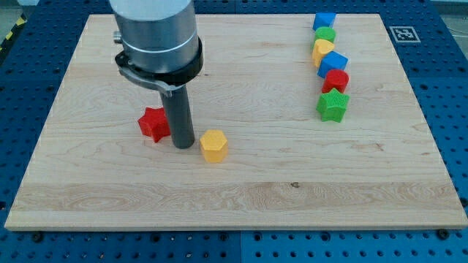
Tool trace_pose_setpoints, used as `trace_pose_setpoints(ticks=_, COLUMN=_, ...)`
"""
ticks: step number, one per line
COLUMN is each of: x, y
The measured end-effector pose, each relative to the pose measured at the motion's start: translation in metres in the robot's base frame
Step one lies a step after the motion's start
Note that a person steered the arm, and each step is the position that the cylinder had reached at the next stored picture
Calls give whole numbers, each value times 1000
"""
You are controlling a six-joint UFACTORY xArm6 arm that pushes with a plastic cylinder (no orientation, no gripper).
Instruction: Move the yellow hexagon towards bottom center of the board
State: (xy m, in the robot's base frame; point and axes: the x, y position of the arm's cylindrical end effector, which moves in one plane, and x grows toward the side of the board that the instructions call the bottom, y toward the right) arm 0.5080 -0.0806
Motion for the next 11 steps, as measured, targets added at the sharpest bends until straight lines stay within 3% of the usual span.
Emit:
trace_pose_setpoints(ticks=5, x=2, y=51)
trace_pose_setpoints(ticks=11, x=18, y=35)
